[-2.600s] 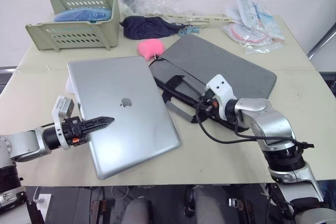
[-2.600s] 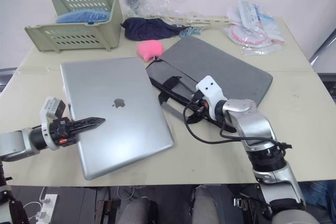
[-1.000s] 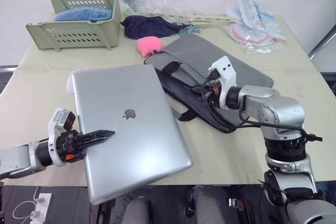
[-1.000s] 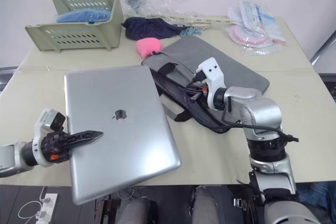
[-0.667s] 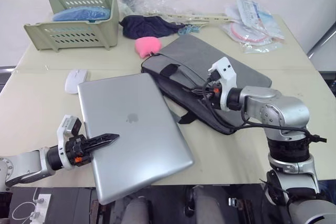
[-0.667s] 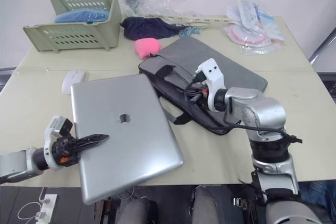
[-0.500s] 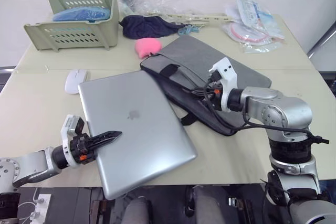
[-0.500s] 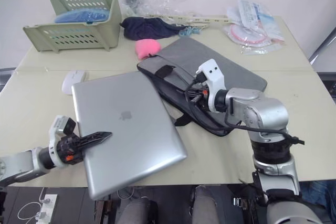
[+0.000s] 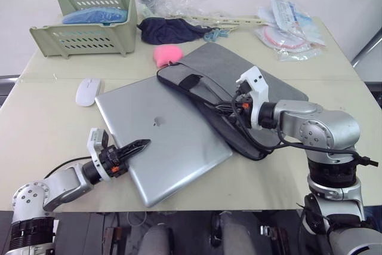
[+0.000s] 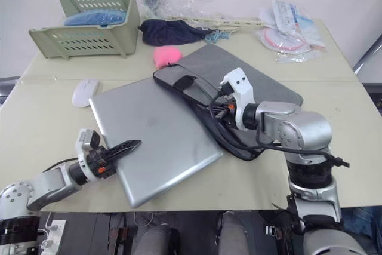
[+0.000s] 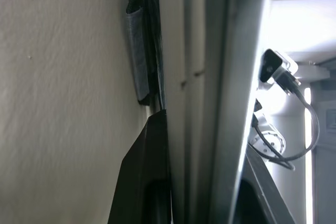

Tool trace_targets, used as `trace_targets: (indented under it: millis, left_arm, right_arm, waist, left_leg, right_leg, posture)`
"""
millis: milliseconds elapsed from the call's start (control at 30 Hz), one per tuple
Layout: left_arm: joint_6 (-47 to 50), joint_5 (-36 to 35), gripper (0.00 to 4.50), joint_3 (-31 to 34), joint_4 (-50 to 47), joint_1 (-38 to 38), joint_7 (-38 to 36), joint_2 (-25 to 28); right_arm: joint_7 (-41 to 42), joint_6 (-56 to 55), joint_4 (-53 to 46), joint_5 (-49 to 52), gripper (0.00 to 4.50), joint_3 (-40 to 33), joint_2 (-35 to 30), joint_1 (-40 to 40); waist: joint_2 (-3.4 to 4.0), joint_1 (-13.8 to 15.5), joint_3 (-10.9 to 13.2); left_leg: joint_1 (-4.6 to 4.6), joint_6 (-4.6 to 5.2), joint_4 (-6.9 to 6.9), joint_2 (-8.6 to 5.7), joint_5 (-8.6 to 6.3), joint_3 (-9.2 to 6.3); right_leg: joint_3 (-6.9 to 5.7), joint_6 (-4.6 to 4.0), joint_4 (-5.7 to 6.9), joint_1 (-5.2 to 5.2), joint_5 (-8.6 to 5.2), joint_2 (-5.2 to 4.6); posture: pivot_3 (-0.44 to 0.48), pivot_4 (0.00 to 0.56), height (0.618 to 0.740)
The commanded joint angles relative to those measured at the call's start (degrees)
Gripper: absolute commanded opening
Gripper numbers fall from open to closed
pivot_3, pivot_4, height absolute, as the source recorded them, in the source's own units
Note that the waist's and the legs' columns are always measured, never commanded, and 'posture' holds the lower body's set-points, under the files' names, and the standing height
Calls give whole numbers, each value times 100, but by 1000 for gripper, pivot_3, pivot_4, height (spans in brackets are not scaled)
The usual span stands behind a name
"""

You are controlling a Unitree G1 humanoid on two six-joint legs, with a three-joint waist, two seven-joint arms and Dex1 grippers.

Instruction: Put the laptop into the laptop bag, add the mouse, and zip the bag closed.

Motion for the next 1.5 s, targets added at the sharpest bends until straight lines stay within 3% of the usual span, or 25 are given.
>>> trace_targets:
  millis: [33, 567, 900, 967, 1267, 1500]
  left_arm:
    - [-127, -427, 350, 184, -533, -161, 89, -276]
    - [-787, -427, 350, -312, -1054, -458, 1448, -1350]
    - [-971, -427, 350, -927, -875, -1227, 1646, -1286]
    - [-994, -427, 350, -982, -722, -1402, 1641, -1416]
    - [-767, -427, 350, -1094, 185, -2067, 1514, -1116]
    - [-821, -160, 350, -1277, 621, -2524, 1523, -1385]
  right_arm:
    - [-173, -28, -251, 132, 28, -198, 76, -130]
    - [-610, -357, -34, 3, 28, 4, 540, -269]
    - [-635, -415, -35, 4, 28, 59, 541, -226]
    - [-645, -435, -17, 1, 28, 52, 557, -234]
    - [-673, -532, 38, -13, 28, 84, 584, -232]
    - [-755, -498, 9, 3, 28, 73, 724, -256]
  waist:
    - [-1, 4, 0]
    - [0, 30, 0]
    - [-1, 92, 0]
    - [-1, 105, 0]
    - [-1, 103, 0]
    - [-1, 107, 0]
  left_leg:
    - [0, 0, 1, 0, 0, 0]
    - [0, 0, 2, -2, 0, 0]
    - [-2, 0, 2, -1, 0, -1]
    - [-2, 0, 2, -1, 0, -1]
    - [-1, 1, 1, 1, 0, 0]
    - [-3, 1, -2, 1, 0, -1]
  right_leg:
    - [0, 0, 0, 0, 0, 0]
    - [1, 0, 0, 1, 1, 0]
    - [-2, 0, -1, 1, 1, 1]
    - [-2, 0, -1, 1, 1, 1]
    - [-1, -1, -2, 1, 1, 9]
    - [-3, 0, -8, 1, 1, 9]
  posture:
    - [0, 150, 740]
    - [0, 150, 740]
    - [0, 150, 740]
    - [0, 150, 740]
    - [0, 150, 740]
    - [0, 150, 740]
